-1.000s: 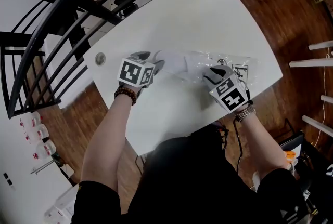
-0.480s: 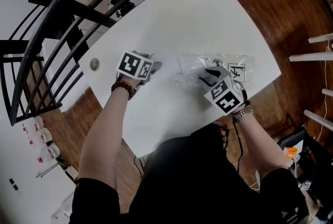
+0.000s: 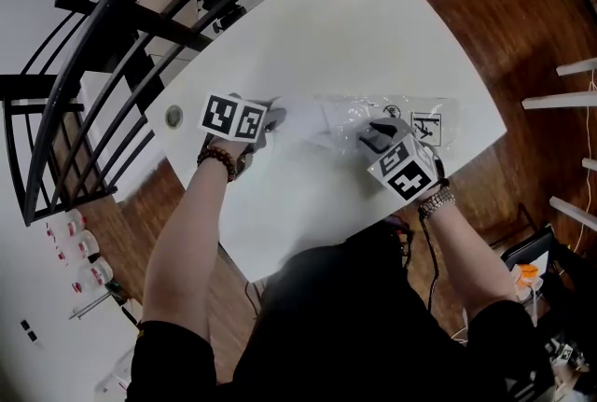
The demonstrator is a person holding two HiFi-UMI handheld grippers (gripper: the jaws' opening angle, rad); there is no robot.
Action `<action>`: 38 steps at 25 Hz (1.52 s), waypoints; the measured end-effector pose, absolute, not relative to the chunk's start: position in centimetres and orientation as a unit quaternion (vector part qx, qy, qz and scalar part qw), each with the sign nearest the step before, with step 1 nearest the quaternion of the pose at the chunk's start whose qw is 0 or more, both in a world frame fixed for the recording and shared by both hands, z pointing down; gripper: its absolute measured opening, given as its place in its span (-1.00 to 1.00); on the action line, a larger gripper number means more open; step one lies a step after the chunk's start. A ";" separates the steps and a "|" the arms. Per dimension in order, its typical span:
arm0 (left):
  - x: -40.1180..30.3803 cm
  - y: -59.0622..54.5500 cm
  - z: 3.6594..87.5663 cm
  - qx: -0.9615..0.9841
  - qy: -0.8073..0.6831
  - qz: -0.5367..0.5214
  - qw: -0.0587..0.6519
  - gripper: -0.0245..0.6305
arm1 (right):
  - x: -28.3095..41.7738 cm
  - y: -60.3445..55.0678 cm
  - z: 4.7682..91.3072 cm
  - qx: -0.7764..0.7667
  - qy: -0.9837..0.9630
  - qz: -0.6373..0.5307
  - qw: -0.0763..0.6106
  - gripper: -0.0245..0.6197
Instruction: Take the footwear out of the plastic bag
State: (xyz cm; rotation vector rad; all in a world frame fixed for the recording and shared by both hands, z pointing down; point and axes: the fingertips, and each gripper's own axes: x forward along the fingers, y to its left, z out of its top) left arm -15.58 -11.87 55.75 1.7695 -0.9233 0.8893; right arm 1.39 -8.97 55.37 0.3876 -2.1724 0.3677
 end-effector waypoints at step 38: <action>-31.4 5.4 49.4 0.607 -0.580 -0.022 0.543 -0.78 | 2.9 -9.1 56.3 0.208 -0.839 0.146 0.482 -0.51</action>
